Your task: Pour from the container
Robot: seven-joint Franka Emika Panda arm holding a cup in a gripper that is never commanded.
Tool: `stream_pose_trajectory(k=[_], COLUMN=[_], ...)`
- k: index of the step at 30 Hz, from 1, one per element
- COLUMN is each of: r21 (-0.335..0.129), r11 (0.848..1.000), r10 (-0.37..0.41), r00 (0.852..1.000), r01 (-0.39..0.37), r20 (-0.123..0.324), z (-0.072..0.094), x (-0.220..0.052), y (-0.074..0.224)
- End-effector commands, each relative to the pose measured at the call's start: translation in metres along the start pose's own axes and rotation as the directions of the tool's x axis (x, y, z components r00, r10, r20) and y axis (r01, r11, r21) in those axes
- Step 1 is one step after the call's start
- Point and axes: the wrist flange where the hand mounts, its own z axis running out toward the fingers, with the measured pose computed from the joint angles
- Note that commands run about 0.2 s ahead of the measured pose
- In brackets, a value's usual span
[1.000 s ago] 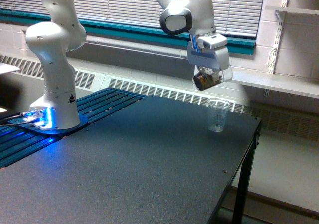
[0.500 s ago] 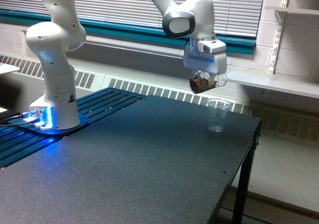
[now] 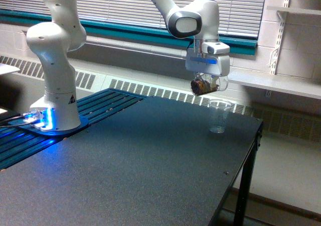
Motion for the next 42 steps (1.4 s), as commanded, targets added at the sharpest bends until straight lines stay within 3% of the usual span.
stream_pose_trajectory(k=[1, 12, 42], r21=[-0.021, -0.065, -0.172], r11=[0.999, 0.998, 0.980], r10=[0.026, -0.006, -0.069], r00=[0.999, 0.998, 0.983], r01=[-0.026, 0.010, 0.099], r20=[0.019, 0.062, 0.171], z=[0.001, 0.010, 0.004], x=[0.004, 0.007, 0.026], y=[-0.010, -0.018, -0.029])
